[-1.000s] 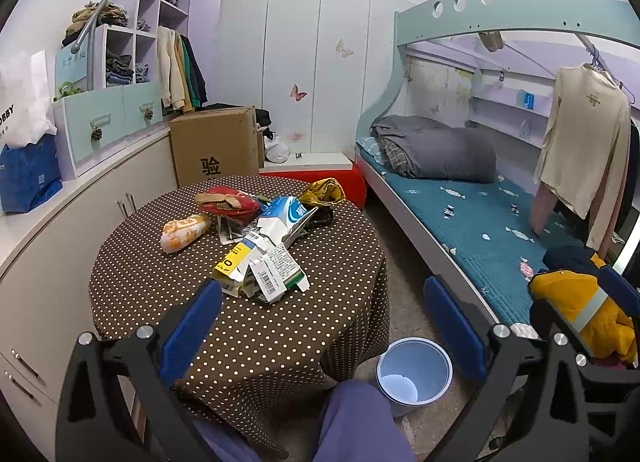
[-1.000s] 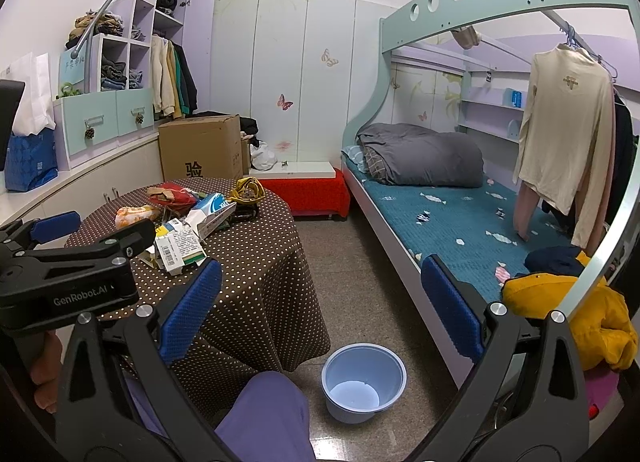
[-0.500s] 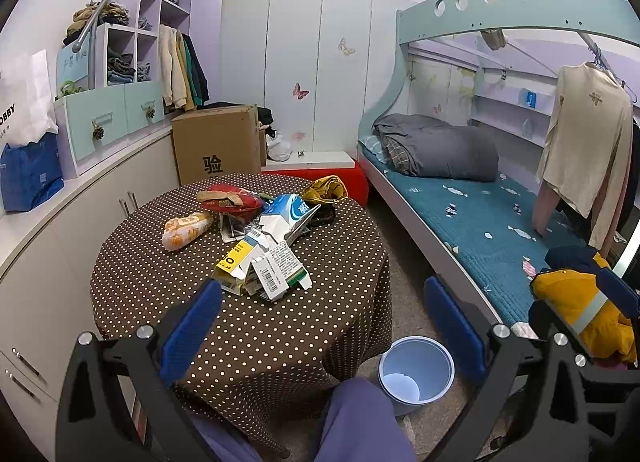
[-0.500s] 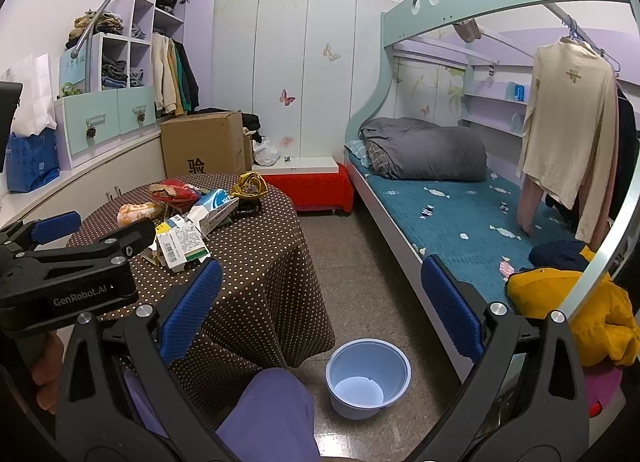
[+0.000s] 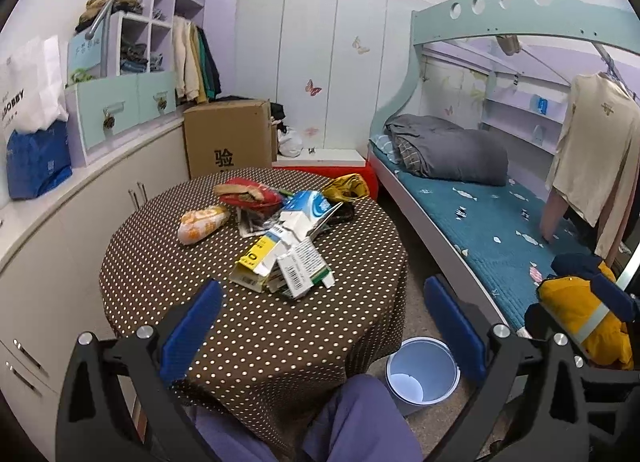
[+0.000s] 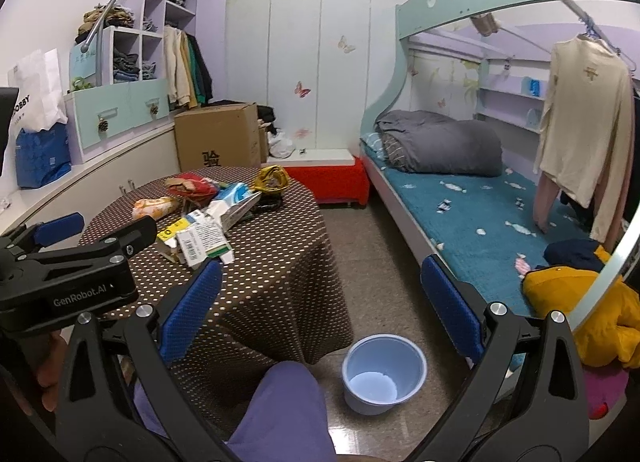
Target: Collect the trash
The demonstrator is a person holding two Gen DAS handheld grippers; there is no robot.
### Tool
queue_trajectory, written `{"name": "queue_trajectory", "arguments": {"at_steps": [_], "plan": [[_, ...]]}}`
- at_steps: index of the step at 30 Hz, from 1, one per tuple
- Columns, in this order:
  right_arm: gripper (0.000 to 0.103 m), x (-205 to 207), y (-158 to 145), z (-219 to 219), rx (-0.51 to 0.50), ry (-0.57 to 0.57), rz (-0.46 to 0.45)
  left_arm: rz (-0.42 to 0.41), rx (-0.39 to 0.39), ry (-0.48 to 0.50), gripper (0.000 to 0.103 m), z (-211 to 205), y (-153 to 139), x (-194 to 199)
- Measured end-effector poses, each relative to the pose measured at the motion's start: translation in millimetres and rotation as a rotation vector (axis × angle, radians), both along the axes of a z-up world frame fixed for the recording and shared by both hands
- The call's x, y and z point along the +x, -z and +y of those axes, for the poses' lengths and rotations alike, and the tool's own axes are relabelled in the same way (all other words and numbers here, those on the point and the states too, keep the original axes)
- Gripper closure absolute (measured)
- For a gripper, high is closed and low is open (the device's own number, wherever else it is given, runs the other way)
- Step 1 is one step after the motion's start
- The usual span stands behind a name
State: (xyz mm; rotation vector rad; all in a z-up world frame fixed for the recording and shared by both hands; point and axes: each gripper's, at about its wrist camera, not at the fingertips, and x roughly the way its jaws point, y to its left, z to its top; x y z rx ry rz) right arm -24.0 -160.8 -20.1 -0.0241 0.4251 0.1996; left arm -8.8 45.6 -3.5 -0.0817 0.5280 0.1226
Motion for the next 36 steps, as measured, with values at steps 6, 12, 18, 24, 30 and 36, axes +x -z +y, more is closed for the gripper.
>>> {"name": "queue_trajectory", "arguments": {"at_steps": [6, 12, 18, 24, 30, 36], "plan": [[0.006, 14, 2, 27, -0.020, -0.038, 0.032, 0.027, -0.038, -0.037, 0.004, 31, 8, 10], [0.006, 38, 7, 58, -0.021, -0.088, 0.088, 0.064, -0.068, -0.083, 0.004, 67, 19, 26], [0.006, 66, 14, 98, -0.042, -0.153, 0.137, 0.114, -0.129, -0.117, 0.004, 109, 31, 47], [0.006, 99, 27, 134, -0.060, -0.216, 0.194, 0.140, -0.143, -0.174, 0.004, 145, 44, 64], [0.005, 137, 50, 165, -0.098, -0.282, 0.265, 0.177, -0.149, -0.221, 0.004, 172, 59, 79], [0.005, 172, 79, 182, -0.121, -0.300, 0.327, 0.237, -0.175, -0.257, 0.004, 192, 80, 100]]}}
